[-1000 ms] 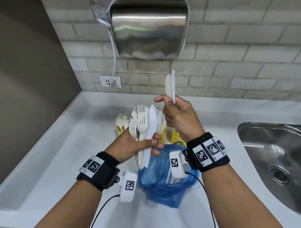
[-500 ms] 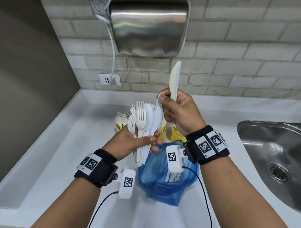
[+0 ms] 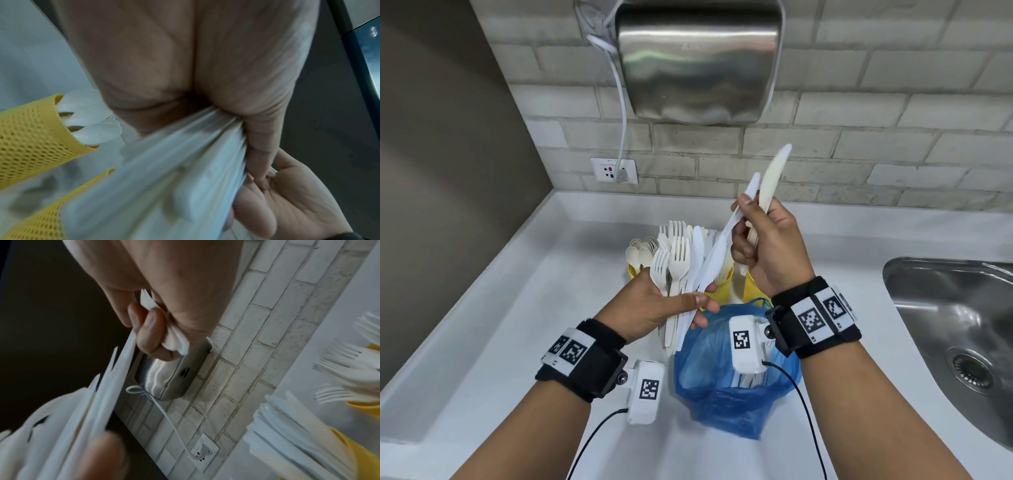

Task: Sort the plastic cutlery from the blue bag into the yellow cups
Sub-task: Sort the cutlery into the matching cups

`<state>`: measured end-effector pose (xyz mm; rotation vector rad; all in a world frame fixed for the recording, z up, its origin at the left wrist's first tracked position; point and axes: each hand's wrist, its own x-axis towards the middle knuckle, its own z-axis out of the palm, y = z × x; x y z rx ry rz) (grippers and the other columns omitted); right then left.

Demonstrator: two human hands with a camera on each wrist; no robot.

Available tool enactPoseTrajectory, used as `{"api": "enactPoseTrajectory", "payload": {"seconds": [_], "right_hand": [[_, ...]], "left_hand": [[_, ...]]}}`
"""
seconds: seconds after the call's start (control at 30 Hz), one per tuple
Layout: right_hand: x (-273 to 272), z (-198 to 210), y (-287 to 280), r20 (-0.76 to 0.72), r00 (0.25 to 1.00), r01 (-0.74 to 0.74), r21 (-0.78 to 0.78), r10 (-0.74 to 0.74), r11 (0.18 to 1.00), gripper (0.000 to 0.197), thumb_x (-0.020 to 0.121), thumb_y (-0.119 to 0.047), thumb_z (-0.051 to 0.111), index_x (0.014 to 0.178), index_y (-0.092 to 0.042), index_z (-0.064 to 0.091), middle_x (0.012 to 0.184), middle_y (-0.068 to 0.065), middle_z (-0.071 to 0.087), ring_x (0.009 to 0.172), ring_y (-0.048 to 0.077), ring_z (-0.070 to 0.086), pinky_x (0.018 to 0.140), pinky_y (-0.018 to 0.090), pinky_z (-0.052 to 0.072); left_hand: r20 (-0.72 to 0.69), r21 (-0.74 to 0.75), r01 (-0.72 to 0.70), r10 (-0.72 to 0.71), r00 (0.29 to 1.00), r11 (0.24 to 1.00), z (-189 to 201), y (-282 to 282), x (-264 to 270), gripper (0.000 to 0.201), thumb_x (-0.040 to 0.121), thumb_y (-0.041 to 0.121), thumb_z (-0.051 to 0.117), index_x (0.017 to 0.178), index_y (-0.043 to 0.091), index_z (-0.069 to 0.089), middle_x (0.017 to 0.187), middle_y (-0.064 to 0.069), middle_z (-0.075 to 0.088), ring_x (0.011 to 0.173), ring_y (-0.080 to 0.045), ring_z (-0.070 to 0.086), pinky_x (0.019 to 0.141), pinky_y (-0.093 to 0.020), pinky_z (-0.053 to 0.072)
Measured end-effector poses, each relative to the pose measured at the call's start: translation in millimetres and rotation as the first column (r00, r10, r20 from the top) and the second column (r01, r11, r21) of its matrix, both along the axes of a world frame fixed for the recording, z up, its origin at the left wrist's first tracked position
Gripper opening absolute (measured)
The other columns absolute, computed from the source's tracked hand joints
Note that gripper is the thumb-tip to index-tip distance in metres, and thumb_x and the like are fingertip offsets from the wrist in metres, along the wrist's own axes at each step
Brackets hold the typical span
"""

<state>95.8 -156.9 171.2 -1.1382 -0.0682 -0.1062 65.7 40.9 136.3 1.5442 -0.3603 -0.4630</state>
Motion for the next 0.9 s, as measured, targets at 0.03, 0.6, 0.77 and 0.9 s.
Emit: {"api": "enactPoseTrajectory", "payload": {"seconds": [0.03, 0.6, 0.77, 0.9], "right_hand": [[1.1, -0.1, -1.4, -0.006, 1.000, -0.017, -0.007, 0.017, 1.000, 0.018, 0.104, -0.019, 0.056, 0.086, -0.013, 0.058, 0.063, 0.004, 0.042, 0.044, 0.013, 0.026, 0.047, 0.024, 0.015], [9.7, -4.3, -11.3, -0.004, 0.933, 0.355, 0.150, -0.359, 0.923, 0.026, 0.110, -0.036, 0.037, 0.101, -0.019, 0.054, 0.057, -0.001, 0.033, 0.042, 0.014, 0.031, 0.043, 0.020, 0.031], [-12.8, -12.7, -2.9, 0.065, 0.998, 0.035, -0.221, -0.021, 0.975, 0.017, 0.098, -0.031, 0.062, 0.094, -0.016, 0.069, 0.052, -0.009, 0.032, 0.042, 0.009, 0.024, 0.042, 0.019, 0.023], [-23.7, -7.7, 4.0, 0.083, 0.995, -0.028, -0.361, 0.062, 0.932, 0.013, 0.100, -0.007, 0.060, 0.090, 0.001, 0.061, 0.041, -0.012, 0.047, 0.034, 0.001, 0.042, 0.039, 0.013, 0.035]], "left_hand": [[0.003, 0.003, -0.002, 0.002, 1.000, 1.000, -0.5, 0.7, -0.4, 0.018, 0.096, 0.003, 0.066, 0.114, 0.003, 0.069, 0.100, -0.022, 0.076, 0.076, -0.031, 0.071, 0.075, -0.039, 0.059], [0.030, -0.032, -0.088, 0.089, 0.996, 0.996, 3.8, -7.3, 0.8, 0.014, 0.097, 0.005, 0.065, 0.110, 0.001, 0.068, 0.100, -0.022, 0.076, 0.080, -0.033, 0.072, 0.079, -0.042, 0.058], [0.031, -0.028, -0.109, 0.110, 0.994, 0.994, 2.2, -10.5, -0.2, 0.014, 0.097, 0.006, 0.065, 0.110, 0.003, 0.069, 0.101, -0.020, 0.077, 0.082, -0.033, 0.074, 0.089, -0.051, 0.060], [0.011, -0.052, -0.100, 0.100, 0.995, 0.994, 2.7, -11.2, -0.4, 0.015, 0.097, 0.004, 0.065, 0.111, 0.005, 0.068, 0.099, -0.017, 0.077, 0.087, -0.035, 0.075, 0.085, -0.045, 0.062]]}}
